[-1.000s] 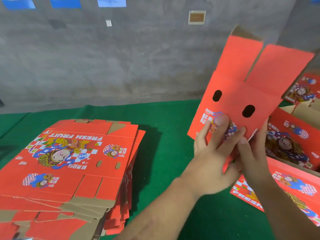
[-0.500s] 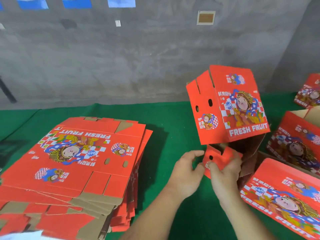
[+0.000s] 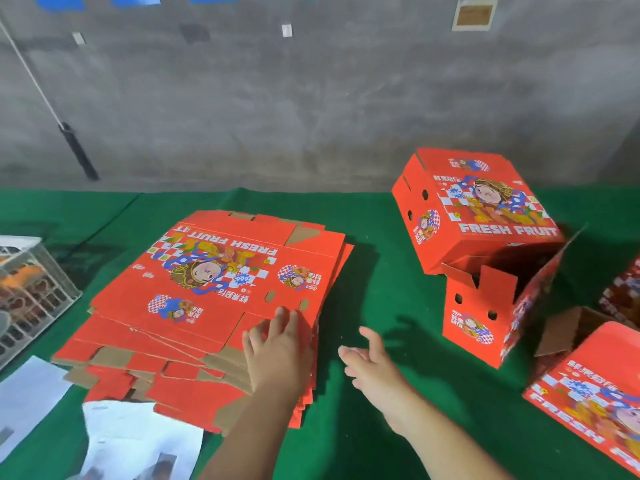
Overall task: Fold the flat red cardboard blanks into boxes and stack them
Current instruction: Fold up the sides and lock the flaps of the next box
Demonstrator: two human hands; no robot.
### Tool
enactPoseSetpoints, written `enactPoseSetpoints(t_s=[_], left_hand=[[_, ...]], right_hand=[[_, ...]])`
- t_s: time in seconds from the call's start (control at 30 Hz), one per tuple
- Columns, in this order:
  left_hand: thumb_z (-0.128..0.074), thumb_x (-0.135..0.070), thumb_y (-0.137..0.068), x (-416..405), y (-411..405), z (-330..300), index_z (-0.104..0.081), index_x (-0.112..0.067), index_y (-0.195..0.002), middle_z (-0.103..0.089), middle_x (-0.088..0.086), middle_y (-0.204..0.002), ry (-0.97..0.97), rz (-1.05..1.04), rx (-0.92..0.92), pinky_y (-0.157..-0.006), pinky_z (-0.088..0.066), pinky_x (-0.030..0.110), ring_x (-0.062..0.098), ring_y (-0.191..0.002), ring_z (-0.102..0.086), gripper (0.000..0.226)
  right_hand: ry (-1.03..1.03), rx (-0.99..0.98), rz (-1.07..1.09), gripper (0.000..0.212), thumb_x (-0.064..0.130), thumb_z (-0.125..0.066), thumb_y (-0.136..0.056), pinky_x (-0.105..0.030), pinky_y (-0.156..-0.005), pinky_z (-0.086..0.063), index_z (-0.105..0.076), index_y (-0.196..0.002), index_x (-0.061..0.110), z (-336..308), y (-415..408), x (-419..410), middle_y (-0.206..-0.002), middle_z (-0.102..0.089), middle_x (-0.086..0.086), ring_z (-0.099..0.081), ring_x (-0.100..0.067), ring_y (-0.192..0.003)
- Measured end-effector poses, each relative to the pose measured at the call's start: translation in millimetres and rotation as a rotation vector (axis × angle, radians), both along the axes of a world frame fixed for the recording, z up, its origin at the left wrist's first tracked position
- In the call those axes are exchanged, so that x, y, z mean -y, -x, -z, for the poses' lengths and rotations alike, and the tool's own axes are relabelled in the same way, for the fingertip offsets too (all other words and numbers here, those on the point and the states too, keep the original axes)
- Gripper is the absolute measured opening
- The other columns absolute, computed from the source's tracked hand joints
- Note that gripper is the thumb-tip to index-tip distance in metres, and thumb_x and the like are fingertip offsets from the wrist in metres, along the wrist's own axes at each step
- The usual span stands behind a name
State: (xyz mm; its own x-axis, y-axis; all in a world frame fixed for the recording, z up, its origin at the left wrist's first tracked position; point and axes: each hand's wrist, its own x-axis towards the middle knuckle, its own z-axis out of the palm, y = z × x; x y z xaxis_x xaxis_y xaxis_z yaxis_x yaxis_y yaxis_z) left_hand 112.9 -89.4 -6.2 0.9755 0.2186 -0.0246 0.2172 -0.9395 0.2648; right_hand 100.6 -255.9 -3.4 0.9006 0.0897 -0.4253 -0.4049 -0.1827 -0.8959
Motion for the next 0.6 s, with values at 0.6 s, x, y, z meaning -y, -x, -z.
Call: enactPoseSetpoints(t_s=[0.6], left_hand=[[-0.060, -0.043, -0.100, -40, 29, -9, -0.035, -0.007, -0.159, -0.032, 0.022, -0.165, 0.500, -0.318, 0.226, -0.122, -0.020, 0.048, 0.039, -0.153, -0.029, 0.074]], right_hand=[[-0.397, 0.132, 0.496, 0.027, -0.003, -0.047, -0.099, -0.035, -0.067, -0.055, -0.069, -0.110, 0.008, -13, 26, 154, -0.097, -0.071, -0.021, -0.073, -0.021, -0.070]])
